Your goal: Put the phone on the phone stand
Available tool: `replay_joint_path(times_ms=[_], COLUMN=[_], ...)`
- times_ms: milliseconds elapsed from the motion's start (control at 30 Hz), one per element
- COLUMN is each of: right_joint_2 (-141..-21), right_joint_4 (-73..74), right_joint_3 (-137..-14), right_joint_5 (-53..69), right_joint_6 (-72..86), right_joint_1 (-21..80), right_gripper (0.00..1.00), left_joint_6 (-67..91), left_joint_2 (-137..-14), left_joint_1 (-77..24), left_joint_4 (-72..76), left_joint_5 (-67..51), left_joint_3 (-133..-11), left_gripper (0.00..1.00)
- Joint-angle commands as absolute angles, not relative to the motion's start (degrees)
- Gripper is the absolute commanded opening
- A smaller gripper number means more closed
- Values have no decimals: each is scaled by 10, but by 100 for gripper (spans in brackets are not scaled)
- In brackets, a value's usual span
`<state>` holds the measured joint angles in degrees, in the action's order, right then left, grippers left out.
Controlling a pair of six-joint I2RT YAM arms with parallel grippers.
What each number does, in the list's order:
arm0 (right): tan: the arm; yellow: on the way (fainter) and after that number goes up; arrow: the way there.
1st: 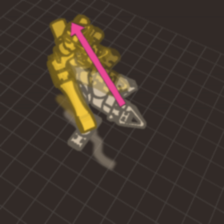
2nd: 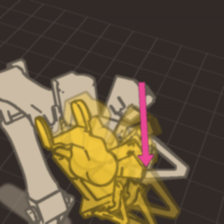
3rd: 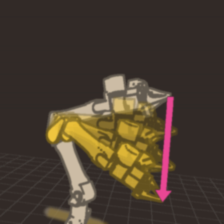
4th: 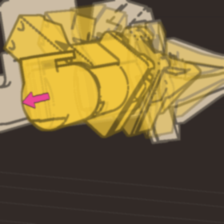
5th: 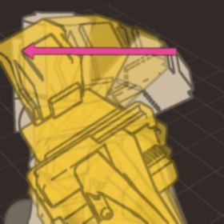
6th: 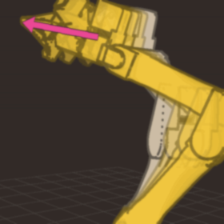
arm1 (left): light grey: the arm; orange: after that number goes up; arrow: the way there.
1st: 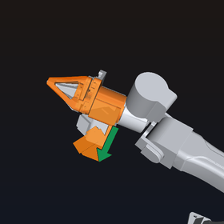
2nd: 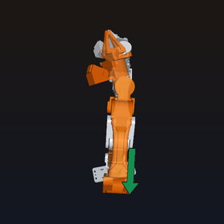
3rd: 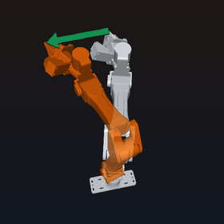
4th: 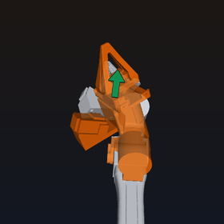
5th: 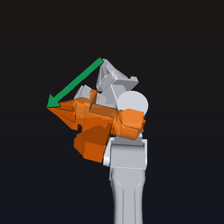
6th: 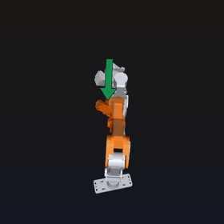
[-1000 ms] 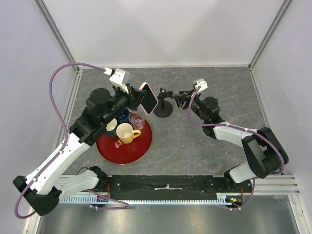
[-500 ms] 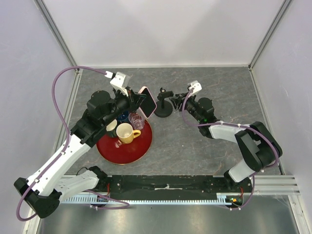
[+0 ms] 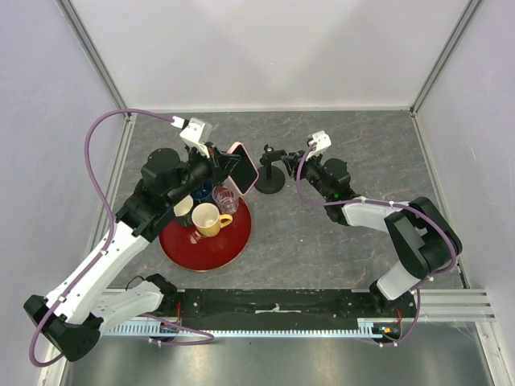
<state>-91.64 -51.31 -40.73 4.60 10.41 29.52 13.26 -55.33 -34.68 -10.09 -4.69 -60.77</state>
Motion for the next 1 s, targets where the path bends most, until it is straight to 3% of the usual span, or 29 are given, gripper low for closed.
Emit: replay_joint_path(times_ms=[0, 100, 200, 267, 300, 400, 567, 733, 967], right_joint_2=[-929, -934, -937, -942, -947, -956, -984, -1033, -1066], right_joint_4=[-519, -515, -498, -469, -428, -390, -304, -249, -166], right_joint_3=[-439, -446, -458, -483, -495, -525, -593, -659, -708], right_joint_5=[47, 55, 72, 95, 118, 157, 324, 470, 549], right_joint_6=[93, 91, 78, 59, 36, 23, 12, 4, -53], right_joint_1=[296, 295, 296, 296, 296, 286, 230, 171, 157], right_gripper=[39, 32, 17, 2, 0, 0, 0, 0, 0], left_joint_6=[156, 158, 150, 126, 114, 63, 17, -93, -233], left_joint_2=[-548, -555, -560, -567, -570, -579, -620, -711, -855], left_joint_1=[-338, -334, -330, -330, -330, -330, -330, -329, -323], left_joint_4=[-29, -24, -15, -3, -2, 39, 62, -70, -167], left_joint_5=[-71, -87, -123, -154, -194, -306, -409, -590, -655], left_joint_3=[-617, -617, -615, -614, -612, -604, -642, -788, -907], left_gripper=[2, 2, 2, 2, 2, 2, 2, 2, 2])
